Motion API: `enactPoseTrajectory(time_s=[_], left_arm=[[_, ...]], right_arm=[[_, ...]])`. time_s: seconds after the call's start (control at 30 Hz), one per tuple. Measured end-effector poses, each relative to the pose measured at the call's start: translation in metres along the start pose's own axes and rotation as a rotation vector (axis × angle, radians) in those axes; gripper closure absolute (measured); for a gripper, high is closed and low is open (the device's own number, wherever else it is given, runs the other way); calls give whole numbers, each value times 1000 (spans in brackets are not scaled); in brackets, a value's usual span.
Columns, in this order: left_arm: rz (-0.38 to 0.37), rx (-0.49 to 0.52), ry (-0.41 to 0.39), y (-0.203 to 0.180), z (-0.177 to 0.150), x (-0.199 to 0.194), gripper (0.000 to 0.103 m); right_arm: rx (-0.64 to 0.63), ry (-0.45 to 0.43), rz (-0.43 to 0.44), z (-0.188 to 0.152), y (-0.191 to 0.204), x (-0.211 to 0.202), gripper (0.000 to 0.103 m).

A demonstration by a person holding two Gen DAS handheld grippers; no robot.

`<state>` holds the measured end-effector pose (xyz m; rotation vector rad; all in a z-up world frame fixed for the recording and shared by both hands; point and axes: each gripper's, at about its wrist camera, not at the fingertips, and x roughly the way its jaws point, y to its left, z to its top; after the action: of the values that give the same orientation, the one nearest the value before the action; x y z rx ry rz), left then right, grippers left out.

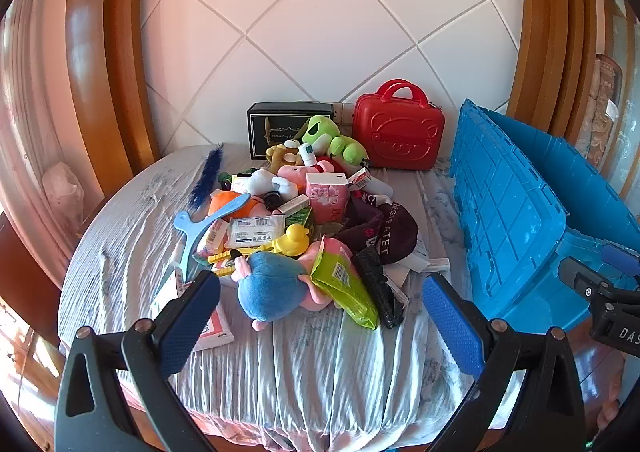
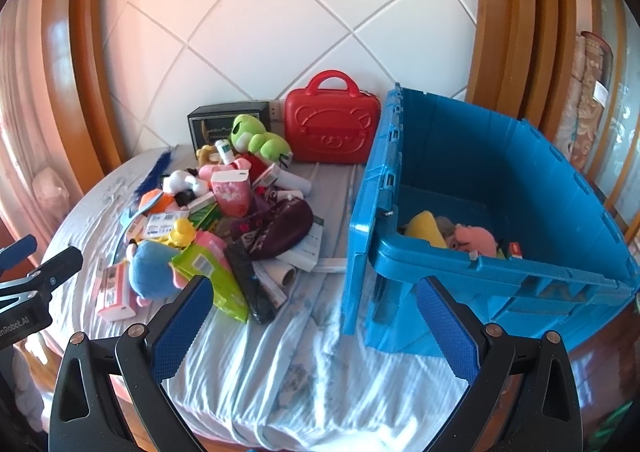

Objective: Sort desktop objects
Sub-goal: 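Move both tools toward the white medicine box and pink tissue pack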

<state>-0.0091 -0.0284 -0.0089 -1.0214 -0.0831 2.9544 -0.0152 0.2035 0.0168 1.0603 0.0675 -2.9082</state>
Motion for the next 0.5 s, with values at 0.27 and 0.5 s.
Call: enactPoseTrajectory(time_s=[0.27,0.5], left_arm=[[1,-12,-6,26,2,5,0],[16,-40,29,68,-5,23,0]], right_arm=[[-8,14,5,2,22,8,0],[-15,40,27,-5,51,24,0]])
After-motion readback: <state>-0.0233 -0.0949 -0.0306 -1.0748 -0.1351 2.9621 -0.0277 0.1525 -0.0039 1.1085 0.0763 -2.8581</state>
